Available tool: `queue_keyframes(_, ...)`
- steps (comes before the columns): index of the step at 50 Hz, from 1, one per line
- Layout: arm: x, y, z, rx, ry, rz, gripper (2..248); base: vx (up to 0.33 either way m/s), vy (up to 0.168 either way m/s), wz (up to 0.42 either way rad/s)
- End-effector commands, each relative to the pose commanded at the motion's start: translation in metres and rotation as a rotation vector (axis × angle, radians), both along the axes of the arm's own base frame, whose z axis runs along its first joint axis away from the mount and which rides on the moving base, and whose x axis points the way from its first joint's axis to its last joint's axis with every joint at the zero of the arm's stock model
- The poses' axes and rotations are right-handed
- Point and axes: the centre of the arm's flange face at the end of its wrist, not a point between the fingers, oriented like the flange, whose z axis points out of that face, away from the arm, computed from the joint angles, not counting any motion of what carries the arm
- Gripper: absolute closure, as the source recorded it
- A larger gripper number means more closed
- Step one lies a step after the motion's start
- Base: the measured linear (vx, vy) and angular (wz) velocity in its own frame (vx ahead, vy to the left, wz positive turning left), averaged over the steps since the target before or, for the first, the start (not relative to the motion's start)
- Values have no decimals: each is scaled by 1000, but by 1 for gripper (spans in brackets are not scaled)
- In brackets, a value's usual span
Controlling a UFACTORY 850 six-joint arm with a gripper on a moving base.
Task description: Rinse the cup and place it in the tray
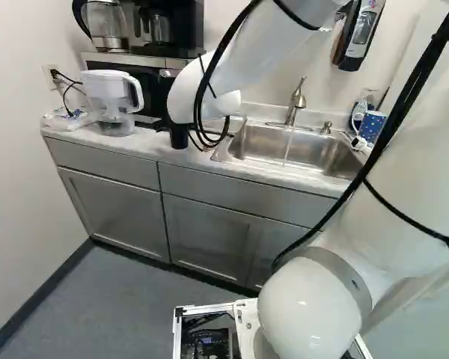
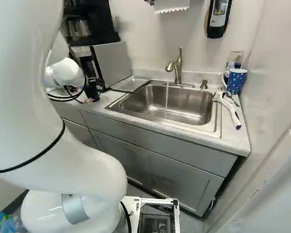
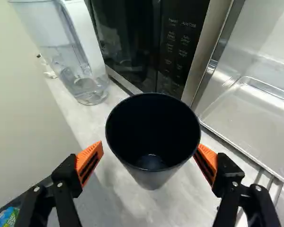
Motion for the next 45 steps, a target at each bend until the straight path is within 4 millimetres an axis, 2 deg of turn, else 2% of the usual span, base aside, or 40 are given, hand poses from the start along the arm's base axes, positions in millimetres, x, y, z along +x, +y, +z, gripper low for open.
queue_keyframes(45, 11, 7, -30, 55, -110, 3, 3, 0, 0, 0)
